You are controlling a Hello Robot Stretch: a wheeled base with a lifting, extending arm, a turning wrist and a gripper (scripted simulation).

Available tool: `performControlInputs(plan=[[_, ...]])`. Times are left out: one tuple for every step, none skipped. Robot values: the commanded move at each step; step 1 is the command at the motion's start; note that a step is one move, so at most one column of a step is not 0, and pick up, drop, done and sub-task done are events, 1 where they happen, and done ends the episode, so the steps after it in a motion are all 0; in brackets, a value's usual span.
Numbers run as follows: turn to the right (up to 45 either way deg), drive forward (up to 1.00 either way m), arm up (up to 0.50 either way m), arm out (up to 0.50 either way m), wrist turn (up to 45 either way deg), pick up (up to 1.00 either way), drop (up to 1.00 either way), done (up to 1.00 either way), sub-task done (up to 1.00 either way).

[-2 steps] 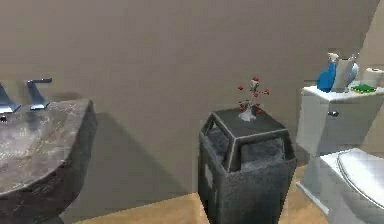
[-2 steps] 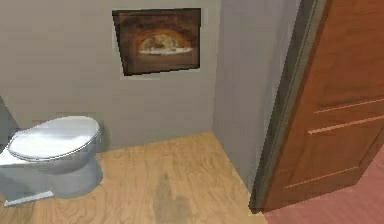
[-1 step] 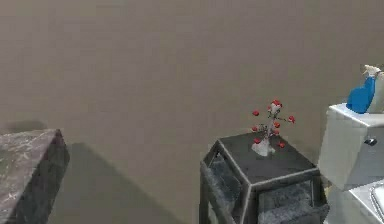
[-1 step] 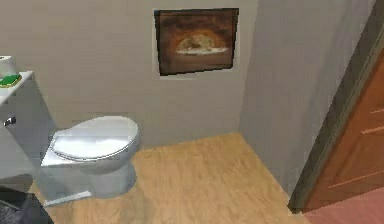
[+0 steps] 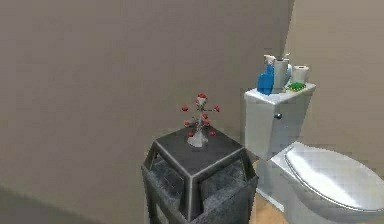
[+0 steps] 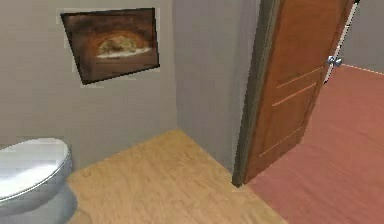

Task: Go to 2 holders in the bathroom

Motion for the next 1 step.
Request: performControlInputs(plan=[[0.0, 0.0, 0.0, 0.0, 0.0, 0.0, 0.0, 1.0, 0.0]])
